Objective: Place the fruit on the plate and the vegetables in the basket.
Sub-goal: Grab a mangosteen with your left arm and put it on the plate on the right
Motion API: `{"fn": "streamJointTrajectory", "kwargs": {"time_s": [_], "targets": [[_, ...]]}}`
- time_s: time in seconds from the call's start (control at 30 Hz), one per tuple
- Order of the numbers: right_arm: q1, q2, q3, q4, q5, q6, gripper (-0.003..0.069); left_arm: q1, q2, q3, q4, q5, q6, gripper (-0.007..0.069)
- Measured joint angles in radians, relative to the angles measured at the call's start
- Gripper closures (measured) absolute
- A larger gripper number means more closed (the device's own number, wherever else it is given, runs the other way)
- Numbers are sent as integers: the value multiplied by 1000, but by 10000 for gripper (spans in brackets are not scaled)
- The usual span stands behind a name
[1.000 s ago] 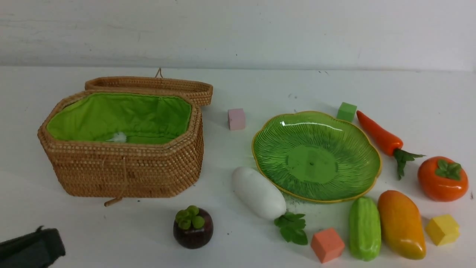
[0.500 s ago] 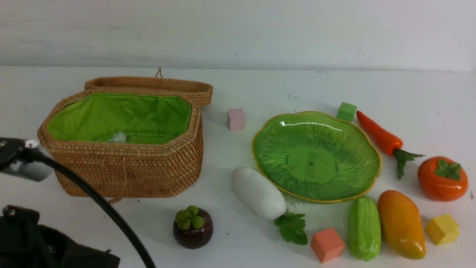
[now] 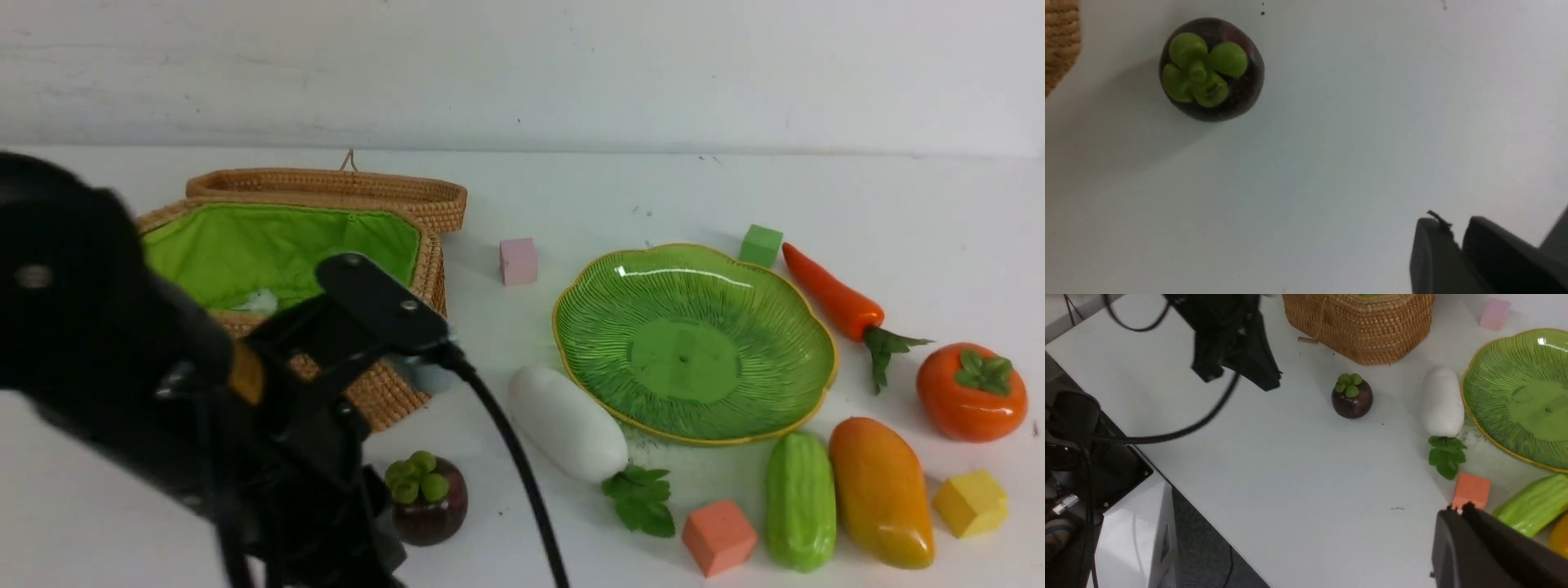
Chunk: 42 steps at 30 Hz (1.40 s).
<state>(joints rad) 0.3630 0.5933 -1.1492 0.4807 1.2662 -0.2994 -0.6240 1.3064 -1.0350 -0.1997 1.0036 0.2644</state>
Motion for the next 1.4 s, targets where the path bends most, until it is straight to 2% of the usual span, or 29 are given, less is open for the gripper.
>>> {"fn": "streamJointTrajectory", "kwargs": {"time_s": [0.1, 0.13, 0.17, 0.2, 0.23, 0.33, 0.43, 0.7, 0.87, 1.1, 1.23, 1.33, 1.4], "targets": [[0, 0, 0, 0, 0, -22, 638, 0, 96, -6, 44, -70, 5, 319], [0, 0, 0, 0, 0, -35, 636, 0, 139, -6, 79, -121, 4, 218], [0, 0, 0, 0, 0, -37, 636, 0, 145, -6, 79, -129, 4, 204], [0, 0, 0, 0, 0, -51, 636, 0, 187, -6, 132, -203, -7, 83], [0, 0, -1, 0, 0, -55, 636, 0, 211, -6, 155, -237, -15, 39], [0, 0, -1, 0, 0, -65, 631, 0, 272, -7, 242, -343, -55, -30], [0, 0, -1, 0, 0, -68, 626, 0, 315, -11, 281, -392, -70, -30], [0, 0, -1, 0, 0, -68, 623, 0, 456, -14, 327, -454, -89, 31], [0, 0, -1, 0, 0, -68, 622, -1, 484, -25, 325, -443, -124, 61], [0, 0, -4, -9, 0, -68, 617, -4, 454, -29, 321, -385, -134, 61], [0, -1, -14, -104, -3, -22, 615, -44, 368, -91, 296, -358, -134, 61], [0, -3, -14, -190, -37, 62, 614, -79, 338, -176, 245, -408, -134, 61], [0, -3, -14, -288, -74, 157, 611, -105, 364, -289, 161, -483, -124, 61]]}}
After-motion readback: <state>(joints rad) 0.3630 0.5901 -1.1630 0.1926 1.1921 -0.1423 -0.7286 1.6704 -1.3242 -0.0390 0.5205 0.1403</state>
